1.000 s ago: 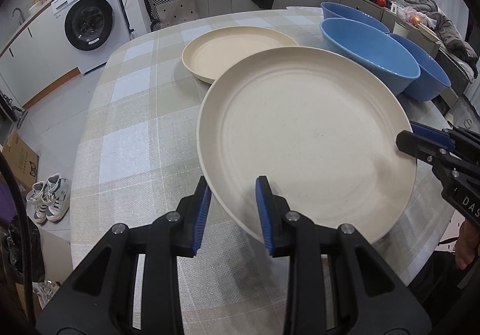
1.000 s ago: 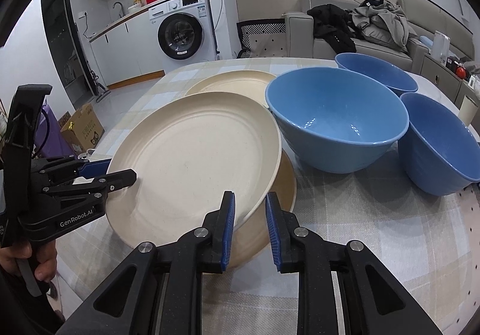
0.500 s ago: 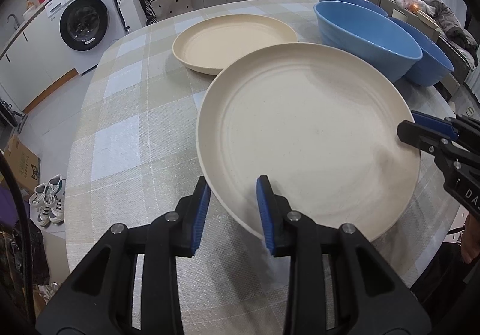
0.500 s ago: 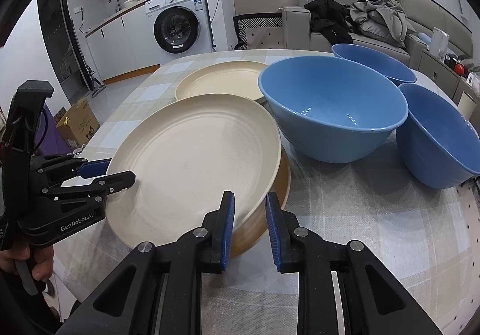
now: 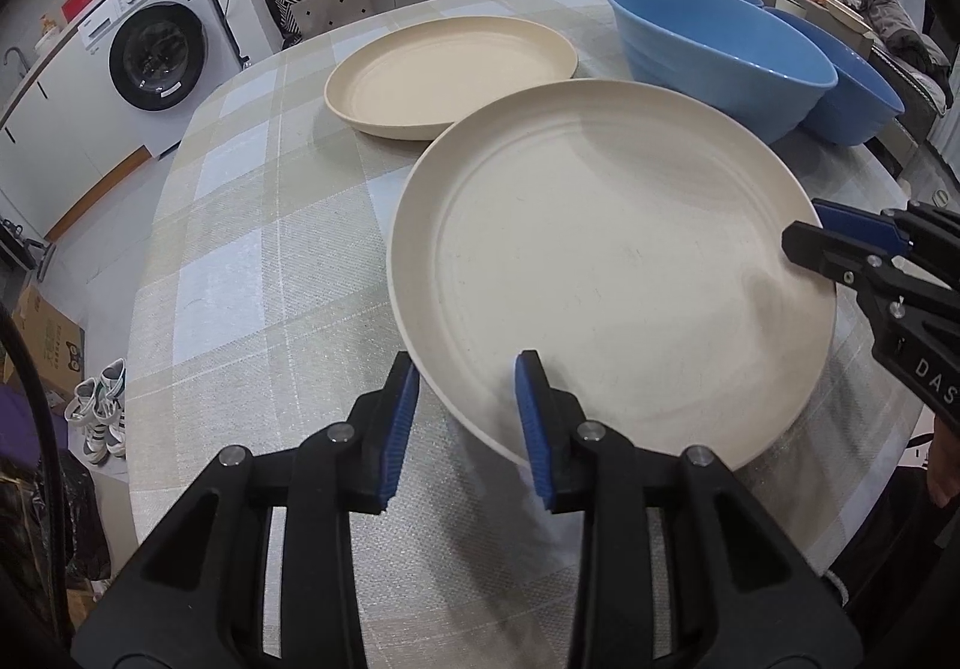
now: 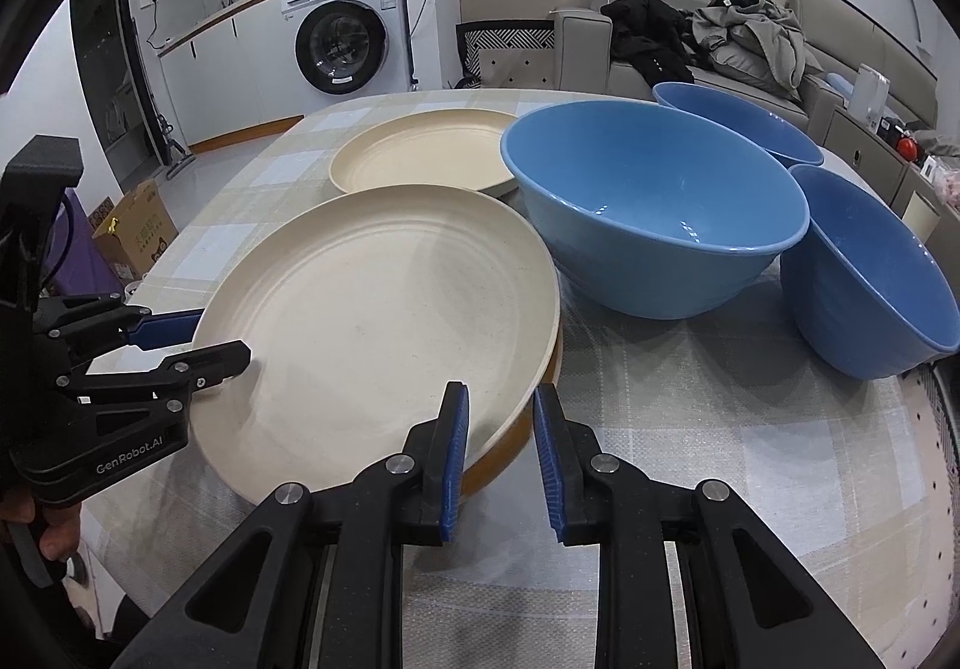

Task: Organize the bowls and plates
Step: 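Open both tools to release the plate onto the stack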

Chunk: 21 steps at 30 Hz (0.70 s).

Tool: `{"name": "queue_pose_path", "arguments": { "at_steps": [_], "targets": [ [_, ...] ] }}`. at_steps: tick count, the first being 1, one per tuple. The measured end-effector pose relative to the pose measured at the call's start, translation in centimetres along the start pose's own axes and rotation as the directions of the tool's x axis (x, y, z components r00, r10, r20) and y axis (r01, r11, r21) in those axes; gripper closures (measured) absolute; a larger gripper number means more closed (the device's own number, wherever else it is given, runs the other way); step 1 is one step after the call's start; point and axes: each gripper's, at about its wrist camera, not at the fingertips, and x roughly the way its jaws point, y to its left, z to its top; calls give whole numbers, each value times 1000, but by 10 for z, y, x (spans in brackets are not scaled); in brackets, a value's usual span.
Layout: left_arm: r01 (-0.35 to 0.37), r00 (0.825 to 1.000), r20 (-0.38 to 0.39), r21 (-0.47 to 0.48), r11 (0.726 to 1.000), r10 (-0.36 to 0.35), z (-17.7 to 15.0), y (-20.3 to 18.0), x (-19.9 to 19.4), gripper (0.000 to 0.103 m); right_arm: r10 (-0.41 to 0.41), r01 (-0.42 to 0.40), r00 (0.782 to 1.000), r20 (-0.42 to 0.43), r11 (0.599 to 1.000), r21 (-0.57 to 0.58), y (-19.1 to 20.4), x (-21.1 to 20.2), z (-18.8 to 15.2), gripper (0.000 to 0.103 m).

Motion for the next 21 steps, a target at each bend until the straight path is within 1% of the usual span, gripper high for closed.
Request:
{"name": "queue_pose_path", "arguments": {
  "at_steps": [9, 12, 13, 14, 17, 19, 20, 21],
  "targets": [
    [-12, 1000, -6, 22, 1000, 12, 0, -3, 4, 70, -1, 1, 1000, -7, 1000, -2, -2, 3, -1, 79],
    [6, 1000, -14, 19, 1000, -6, -1, -2, 5, 65, 0, 0, 1000, -6, 1000, -2, -2, 4, -1, 79],
    [19, 1000, -18, 12, 1000, -19, -1, -1, 6, 61, 2, -2, 1000, -6, 1000, -2, -2, 4, -1, 79],
    [33, 999, -22, 5, 999, -33, -1, 0, 6, 59, 3, -3, 1000, -6, 1000, 0, -3, 4, -1, 79],
    [56, 998, -25, -8, 998, -56, -1, 2, 7, 55, 20, -20, 1000, -3, 1000, 6, -7, 3, -2, 75],
    [60, 998, -19, -13, 998, -60, 0, 3, 7, 49, 26, -26, 1000, 2, 1000, 6, -8, 2, -2, 73],
    [61, 998, -14, -16, 998, -61, 0, 3, 6, 47, 31, -31, 1000, 7, 999, 8, -9, 1, -2, 73],
    [65, 998, -8, -19, 998, -65, 0, 3, 5, 44, 36, -36, 999, 12, 999, 10, -9, 0, -2, 70]
  ]
}}
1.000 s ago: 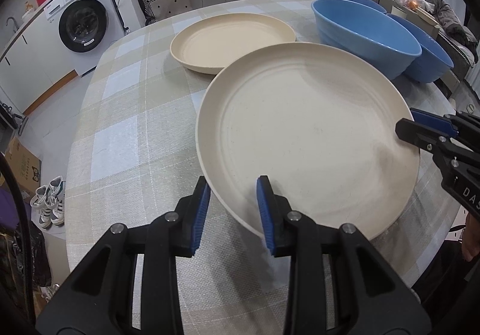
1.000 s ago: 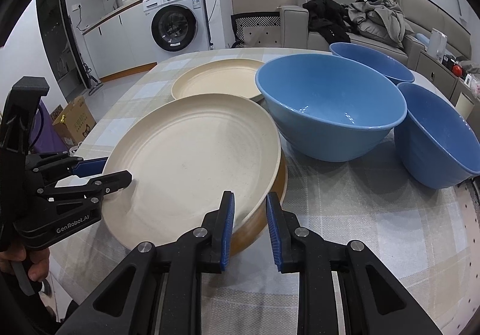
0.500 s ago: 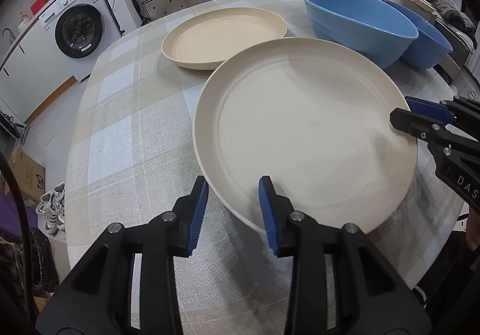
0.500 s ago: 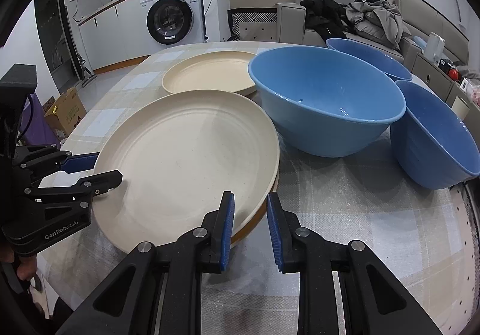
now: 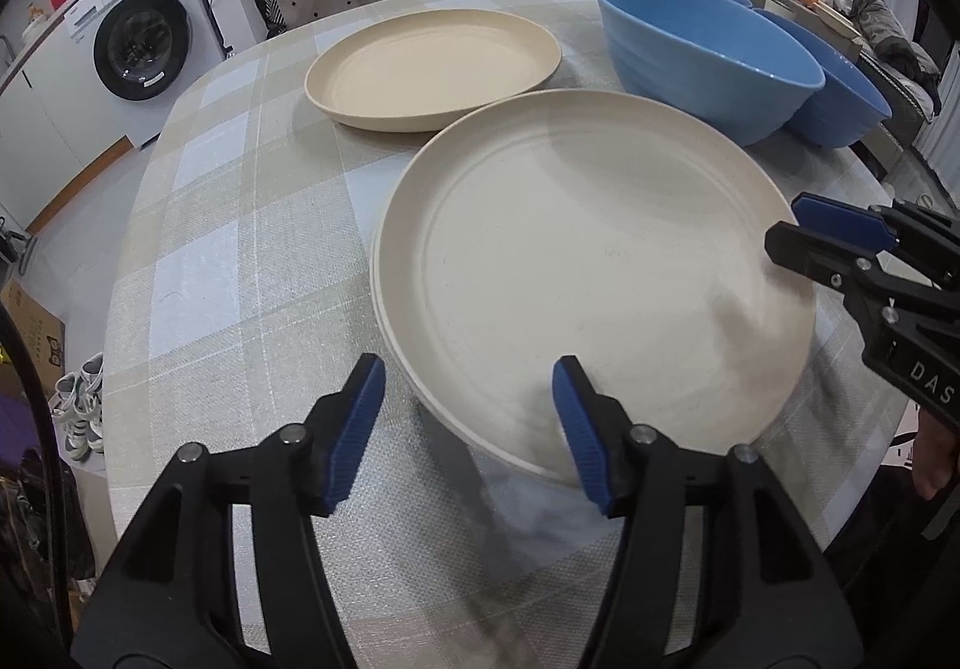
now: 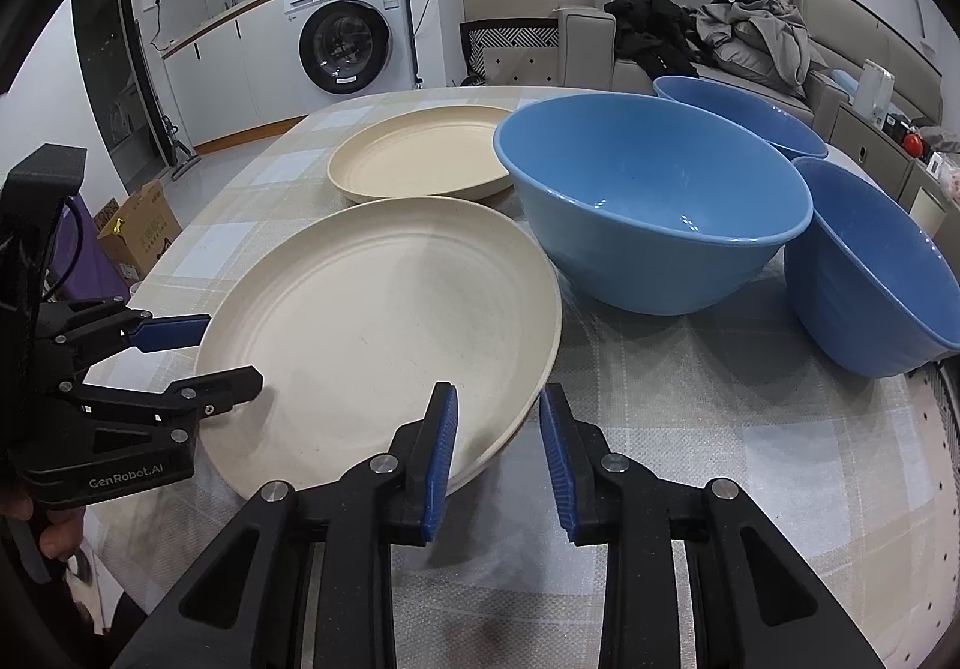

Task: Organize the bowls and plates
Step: 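Open both tools to release the plate onto the stack, then move both tools toward the rim of the next cream plate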

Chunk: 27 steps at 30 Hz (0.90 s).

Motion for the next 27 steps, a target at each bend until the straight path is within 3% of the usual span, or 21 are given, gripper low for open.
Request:
{"name": "queue_pose_path", "arguments": {
  "at_steps": [5, 9, 11, 13, 23, 27],
  "targets": [
    [13, 999, 44, -44, 999, -11, 3, 6, -14, 25, 35, -35, 999, 42, 999, 7, -2, -13, 3, 50],
    [40, 996, 87, -96, 995, -32, 7, 15, -32, 21, 75, -76, 993, 89, 997, 18, -7, -26, 8, 16],
    [58, 992, 121, -126, 990, -43, 9, 21, -41, 16, 82, -85, 989, 124, 996, 16, -8, -36, 11, 12],
    [57, 988, 148, -138, 989, -36, 11, 24, -50, 1, 87, -89, 985, 152, 996, 7, -9, -46, 15, 4],
    [26, 974, 227, -214, 976, 24, 17, 42, -85, 1, 100, -97, 962, 254, 995, -27, -13, -87, 48, 1],
    [51, 965, 263, -270, 962, 22, 24, 56, -99, 1, 123, -119, 957, 261, 992, -32, -15, -97, 68, 1]
  ]
}}
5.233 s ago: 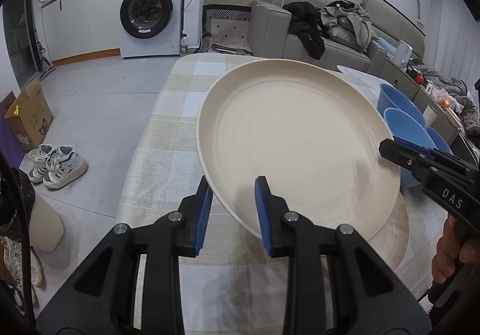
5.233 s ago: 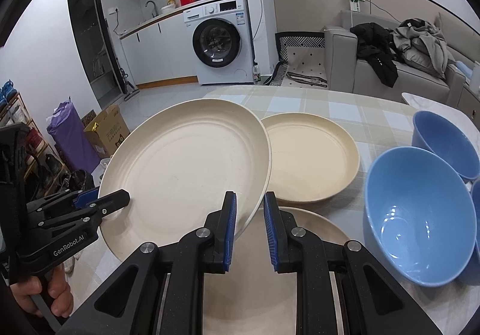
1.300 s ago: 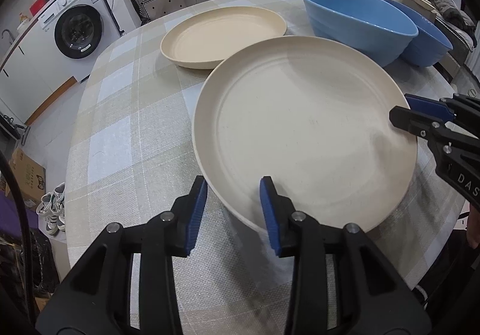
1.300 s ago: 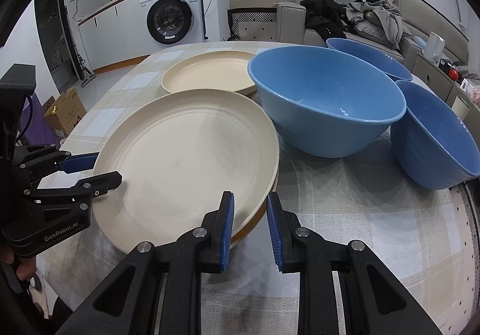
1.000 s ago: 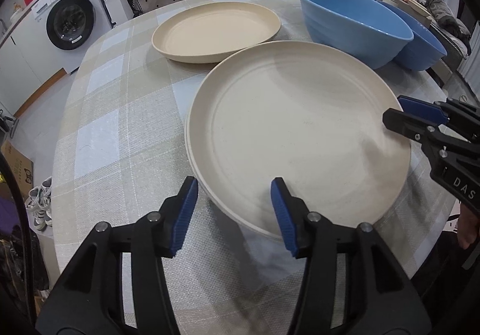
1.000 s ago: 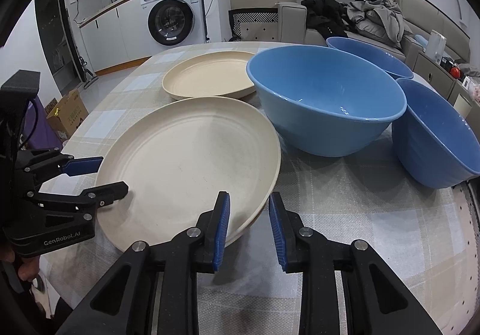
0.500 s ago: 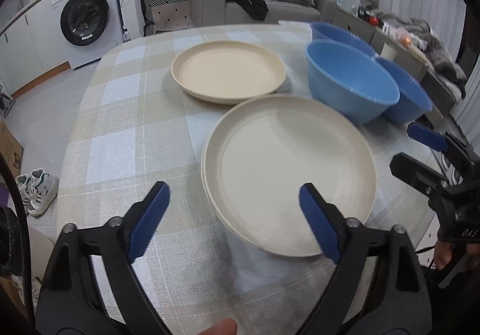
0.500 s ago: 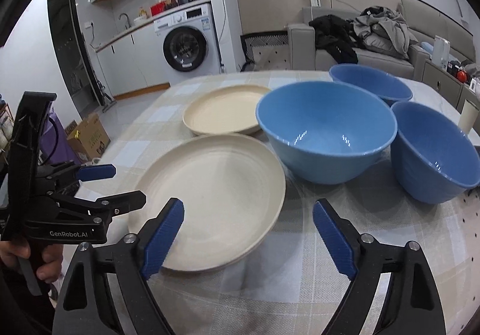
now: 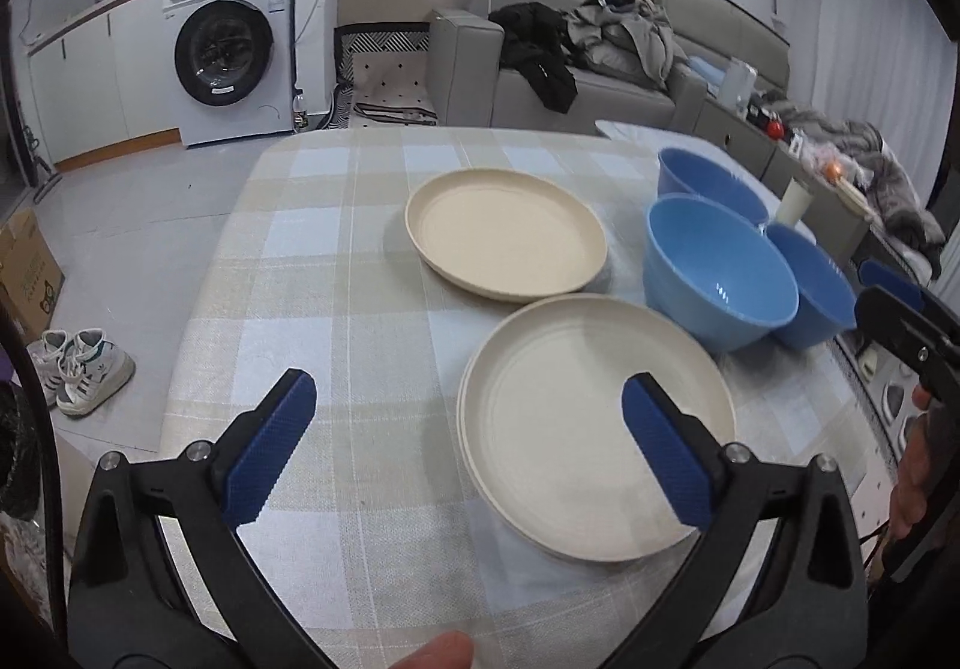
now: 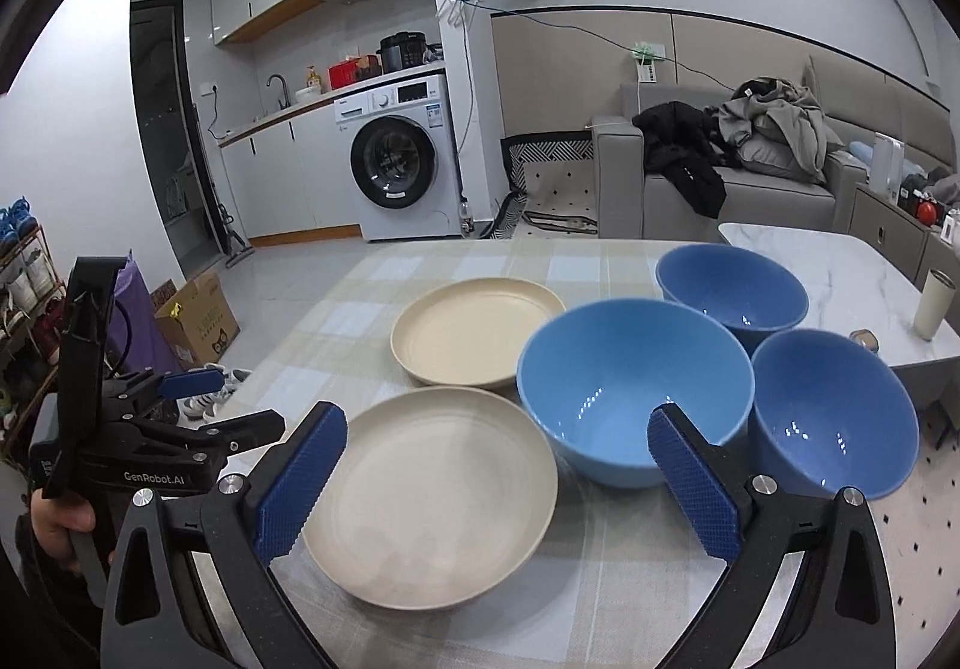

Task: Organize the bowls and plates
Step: 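Move both tools toward the rim of the next cream plate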

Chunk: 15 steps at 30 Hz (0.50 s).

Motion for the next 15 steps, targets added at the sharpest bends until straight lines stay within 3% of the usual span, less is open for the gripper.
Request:
{"name": "queue_pose_path", "arguments": {
  "at_steps": [15],
  "targets": [
    [-44, 999, 12, -47, 998, 45, 47, -1, 14, 1, 46, -46, 999, 21, 999, -27, -9, 8, 64, 1]
  ]
}}
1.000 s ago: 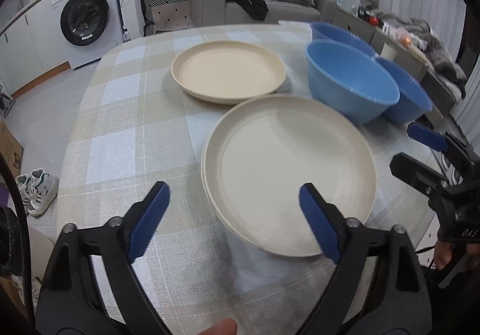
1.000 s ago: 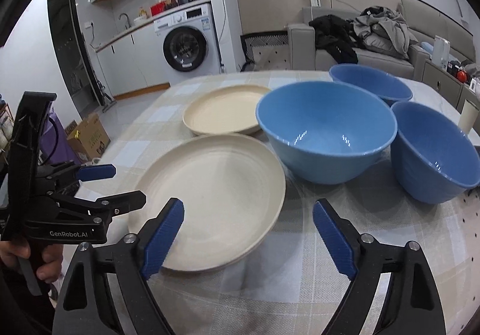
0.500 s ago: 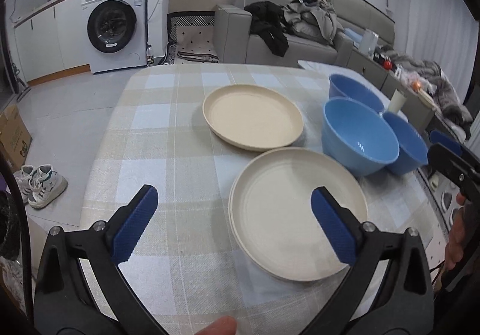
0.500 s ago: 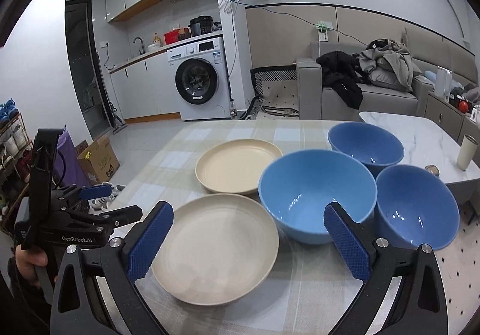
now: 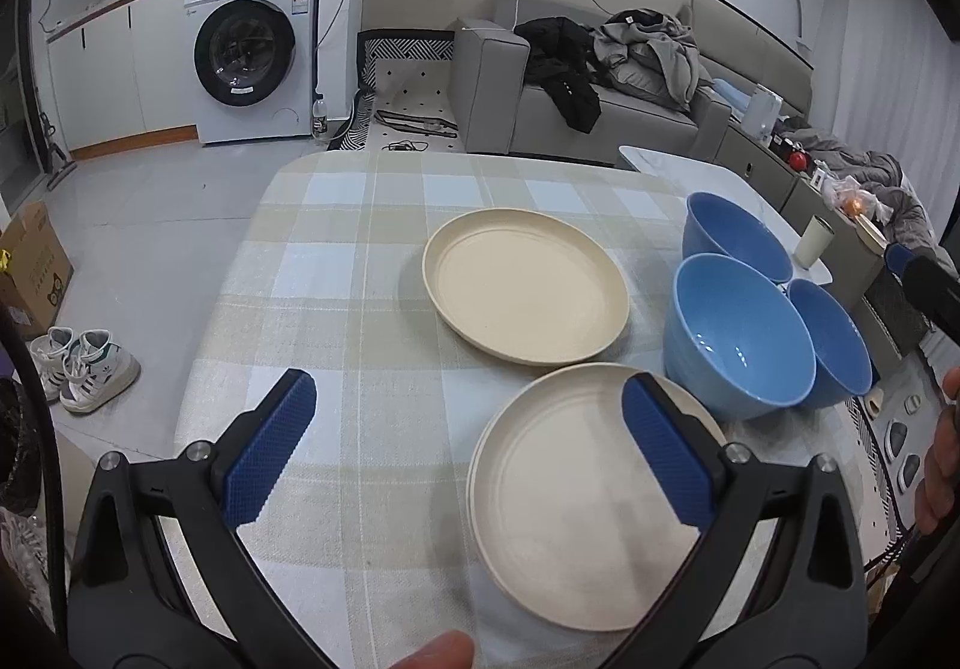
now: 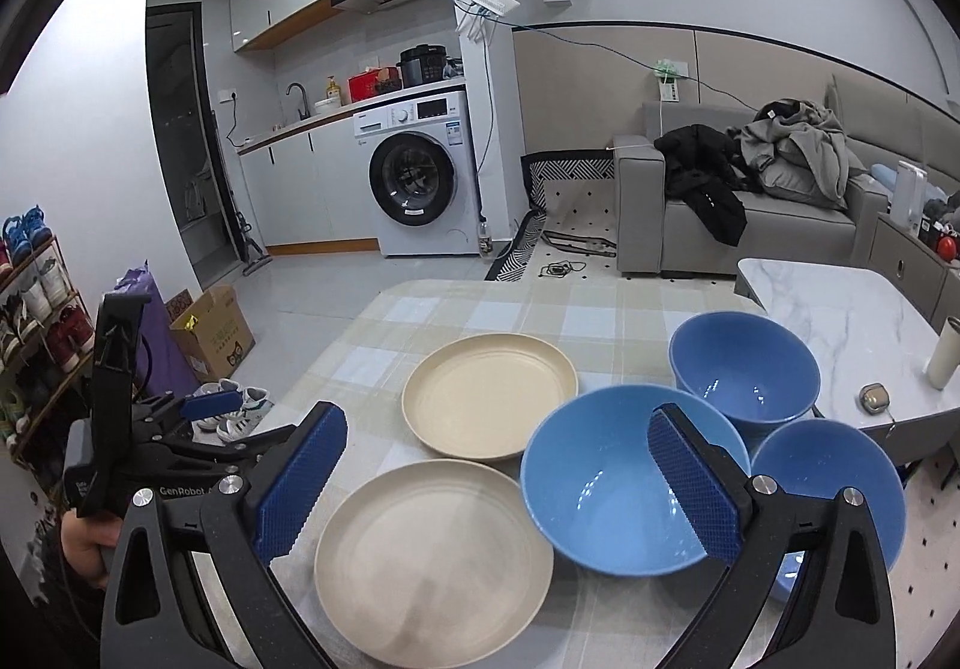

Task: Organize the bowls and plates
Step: 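Move both tools toward the rim of the next cream plate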

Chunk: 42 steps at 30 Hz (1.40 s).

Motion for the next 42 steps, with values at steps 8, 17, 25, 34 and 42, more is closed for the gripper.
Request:
{"name": "queue_pose_path", "arguments": {
  "at_steps": [8, 17, 25, 34, 42],
  "targets": [
    [-26, 999, -19, -23, 999, 25, 22, 0, 26, 1, 1, -1, 1000, -27, 1000, 24, -22, 30, 35, 1],
    [-54, 997, -58, -60, 997, 51, 42, 8, 67, 1, 17, -15, 995, -95, 1000, 20, -37, 82, 55, 1],
    [-81, 994, -86, -88, 993, 73, 55, 18, 106, 1, 5, 2, 987, -163, 999, 44, -54, 126, 61, 1],
    [-99, 987, -139, -117, 988, 82, 62, 29, 148, 1, -32, 36, 958, -286, 999, 9, -63, 185, 58, 1],
    [-103, 982, -172, -120, 988, 81, 70, 35, 176, 1, -68, 59, 924, -377, 998, -35, -67, 224, 57, 1]
  ]
}}
